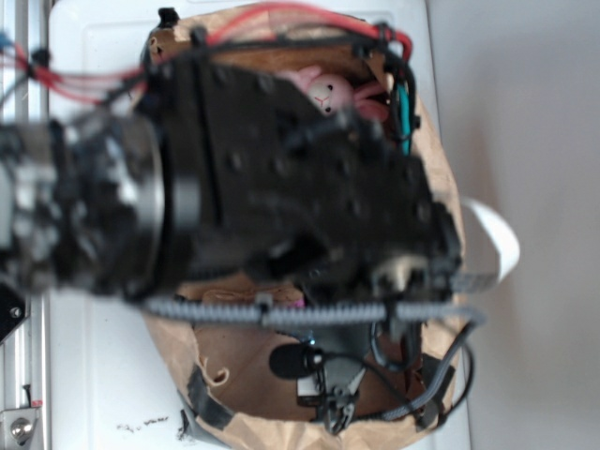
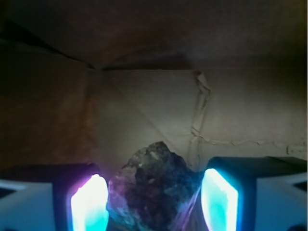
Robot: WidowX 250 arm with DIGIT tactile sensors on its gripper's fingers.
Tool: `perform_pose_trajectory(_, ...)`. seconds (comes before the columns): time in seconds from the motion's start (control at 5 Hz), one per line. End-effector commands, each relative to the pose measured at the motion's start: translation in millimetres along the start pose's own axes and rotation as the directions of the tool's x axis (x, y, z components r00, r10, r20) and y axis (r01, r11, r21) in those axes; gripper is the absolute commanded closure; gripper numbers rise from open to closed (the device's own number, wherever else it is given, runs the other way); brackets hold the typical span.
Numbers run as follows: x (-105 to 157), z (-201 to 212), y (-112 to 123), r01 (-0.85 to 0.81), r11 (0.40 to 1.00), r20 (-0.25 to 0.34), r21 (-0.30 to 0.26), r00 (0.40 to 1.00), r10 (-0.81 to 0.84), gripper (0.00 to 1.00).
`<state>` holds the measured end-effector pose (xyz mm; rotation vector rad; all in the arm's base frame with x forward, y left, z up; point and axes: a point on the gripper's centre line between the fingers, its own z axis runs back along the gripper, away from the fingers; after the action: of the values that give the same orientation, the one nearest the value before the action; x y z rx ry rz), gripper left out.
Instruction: Grab the rock.
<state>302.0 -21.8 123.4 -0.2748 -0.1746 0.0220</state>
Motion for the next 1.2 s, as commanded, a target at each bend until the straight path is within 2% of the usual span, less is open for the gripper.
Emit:
perform_pose_trajectory(0.0,-0.4,56.8,-11.1,0.105,0.992,0.131,0.065,0.985,-0.113,1.00)
perform_pose_trajectory(0.2,-1.7,64.6,-16.6,0.139,0.986,0.127,0.089,0.981,-0.150,1.00)
perform_pose_trajectory(0.4,-7.4,67.6,-28.9,0.177,0.971,0.158,0.161,0.966,-0.202,1.00)
perform_pose_trajectory(1.0,-5.3,58.8,-34.7,0.204,0.960,0.154,0.191,0.960,-0.235,1.00)
